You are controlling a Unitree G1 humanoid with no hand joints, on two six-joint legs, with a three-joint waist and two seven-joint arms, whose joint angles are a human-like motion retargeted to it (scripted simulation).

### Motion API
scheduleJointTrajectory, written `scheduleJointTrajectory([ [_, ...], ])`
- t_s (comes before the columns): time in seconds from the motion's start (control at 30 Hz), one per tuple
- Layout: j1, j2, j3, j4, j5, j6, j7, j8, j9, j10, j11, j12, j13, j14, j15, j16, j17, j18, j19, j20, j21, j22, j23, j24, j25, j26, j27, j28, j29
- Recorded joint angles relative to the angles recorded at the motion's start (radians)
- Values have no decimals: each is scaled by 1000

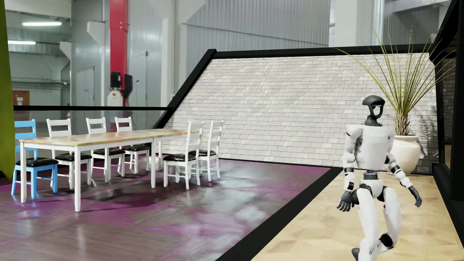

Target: Walk to the table

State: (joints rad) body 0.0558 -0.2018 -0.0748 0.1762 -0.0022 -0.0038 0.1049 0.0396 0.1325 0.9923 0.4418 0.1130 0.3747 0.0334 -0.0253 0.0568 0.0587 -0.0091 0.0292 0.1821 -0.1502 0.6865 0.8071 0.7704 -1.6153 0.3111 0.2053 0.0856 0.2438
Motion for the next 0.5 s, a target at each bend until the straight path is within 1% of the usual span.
scheduleJointTrajectory([
  [0.03,-94,31,7,45,18,17,9,-9,-1,133,-18,17,-56,34,-19,-11,-5,14,-9,34,1,78,-16,-5,15,48,-10,-14,-29],
  [0.07,-181,59,18,73,34,32,21,-7,-3,218,-36,48,-128,-8,-35,-9,-17,30,-16,28,-4,130,-19,20,40,55,-19,-50,-52],
  [0.1,-256,86,34,88,47,46,38,4,-6,256,-54,93,-208,-50,-49,-2,-31,50,-20,-10,-6,156,-17,75,65,27,-21,-89,-67],
  [0.13,-316,111,51,97,58,58,64,18,-8,246,-71,148,-284,-63,-63,1,-48,58,-23,-45,-2,154,-17,131,82,-14,-20,-116,-78],
  [0.17,-361,136,69,98,66,66,93,33,-12,187,-85,204,-351,-73,-78,-8,-62,60,-26,-44,2,131,-26,153,94,-50,-15,-129,-86],
  [0.2,-392,158,86,91,71,73,129,43,-17,78,-97,253,-404,-91,-94,-29,-74,66,-30,-12,4,103,-49,139,110,-73,-8,-137,-99],
  [0.23,-403,178,101,79,74,78,175,47,-23,-79,-106,292,-443,-110,-111,-54,-85,64,-34,33,7,80,-87,104,131,-81,-5,-143,-118],
  [0.27,-388,197,111,62,76,83,234,48,-30,-276,-110,321,-468,-115,-133,-74,-96,53,-36,70,8,68,-136,75,165,-82,-6,-148,-144],
  [0.3,-353,217,116,41,77,86,312,44,-35,-473,-107,340,-480,-84,-159,-84,-108,49,-37,80,11,68,-189,70,210,-79,-14,-156,-172],
  [0.33,-311,233,114,32,75,87,425,34,-40,-609,-89,350,-481,-38,-189,-81,-125,98,-38,61,18,78,-239,94,261,-78,-24,-172,-195],
  [0.37,-279,240,109,35,71,84,527,17,-43,-648,-47,349,-471,-39,-220,-69,-144,174,-37,24,22,92,-286,136,316,-83,-33,-192,-211],
  [0.4,-264,234,105,28,61,77,543,-3,-43,-630,23,335,-448,-80,-233,-53,-164,188,-32,-18,21,108,-331,186,365,-92,-33,-217,-222],
  [0.43,-257,209,102,9,43,66,518,-28,-40,-605,130,311,-410,-108,-208,-42,-179,180,-28,-47,13,117,-369,228,402,-98,-26,-232,-234],
  [0.47,-252,153,99,-17,15,50,491,-52,-35,-578,283,284,-363,-133,-146,-41,-182,171,-25,-57,-3,112,-394,254,432,-98,-10,-232,-249],
  [0.5,-244,72,96,-48,-18,31,470,-67,-29,-561,466,263,-314,-157,-62,-51,-177,163,-16,-50,-18,83,-398,257,451,-103,14,-216,-253],
])
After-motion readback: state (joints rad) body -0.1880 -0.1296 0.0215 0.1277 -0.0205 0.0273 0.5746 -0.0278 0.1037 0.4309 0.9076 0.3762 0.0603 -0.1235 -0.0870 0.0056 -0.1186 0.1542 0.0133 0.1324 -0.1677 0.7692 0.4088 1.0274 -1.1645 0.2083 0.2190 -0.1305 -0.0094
